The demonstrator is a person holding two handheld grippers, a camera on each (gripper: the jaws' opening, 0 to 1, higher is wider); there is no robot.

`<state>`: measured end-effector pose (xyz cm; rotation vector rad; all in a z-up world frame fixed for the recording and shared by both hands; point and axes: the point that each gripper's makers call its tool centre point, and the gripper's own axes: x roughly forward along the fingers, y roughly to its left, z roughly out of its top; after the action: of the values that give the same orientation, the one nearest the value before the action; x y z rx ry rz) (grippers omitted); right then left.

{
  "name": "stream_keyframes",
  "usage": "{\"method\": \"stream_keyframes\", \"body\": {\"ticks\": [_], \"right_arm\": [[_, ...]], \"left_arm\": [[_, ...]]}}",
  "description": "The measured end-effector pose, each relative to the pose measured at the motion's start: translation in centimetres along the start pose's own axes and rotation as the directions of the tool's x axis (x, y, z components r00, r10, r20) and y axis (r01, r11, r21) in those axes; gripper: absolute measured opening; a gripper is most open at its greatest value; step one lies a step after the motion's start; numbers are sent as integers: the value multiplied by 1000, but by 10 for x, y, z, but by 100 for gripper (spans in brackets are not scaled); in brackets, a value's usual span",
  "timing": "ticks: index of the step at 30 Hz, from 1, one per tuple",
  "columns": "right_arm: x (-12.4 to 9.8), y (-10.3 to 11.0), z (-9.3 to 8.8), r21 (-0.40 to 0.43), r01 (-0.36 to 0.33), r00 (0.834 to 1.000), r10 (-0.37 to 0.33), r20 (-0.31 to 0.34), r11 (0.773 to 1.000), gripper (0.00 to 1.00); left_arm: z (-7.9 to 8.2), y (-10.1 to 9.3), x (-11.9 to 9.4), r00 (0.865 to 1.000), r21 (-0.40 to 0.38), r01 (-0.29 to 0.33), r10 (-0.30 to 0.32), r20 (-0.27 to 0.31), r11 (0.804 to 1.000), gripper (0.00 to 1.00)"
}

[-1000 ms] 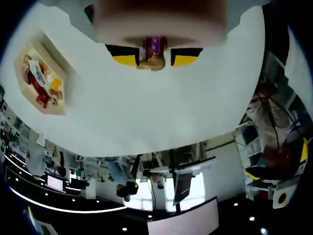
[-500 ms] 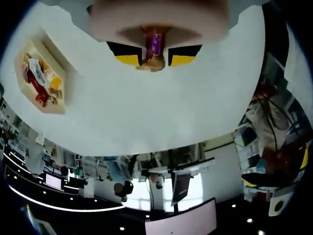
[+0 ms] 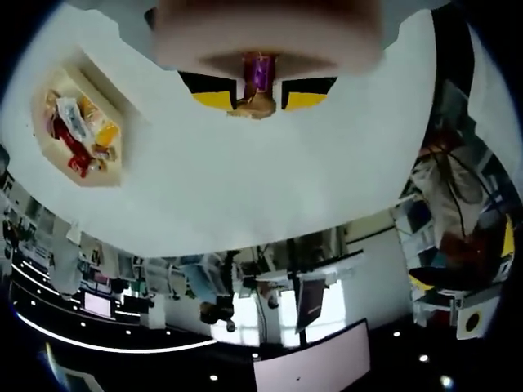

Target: Place the target food into the container with the food tongs after gripping and lifting it, then release it inside without dropping or visibly crushing the food.

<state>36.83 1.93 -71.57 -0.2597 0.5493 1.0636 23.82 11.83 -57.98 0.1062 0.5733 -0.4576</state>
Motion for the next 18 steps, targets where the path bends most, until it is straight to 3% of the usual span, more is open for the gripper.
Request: {"method": "stream_keyframes", "body": {"ticks": [18], "right_arm": [[-47, -28, 16, 90, 90, 993, -97, 70, 992, 21]], "left_arm": [[15, -2, 17, 999, 10, 40, -41, 36, 999, 87]]}}
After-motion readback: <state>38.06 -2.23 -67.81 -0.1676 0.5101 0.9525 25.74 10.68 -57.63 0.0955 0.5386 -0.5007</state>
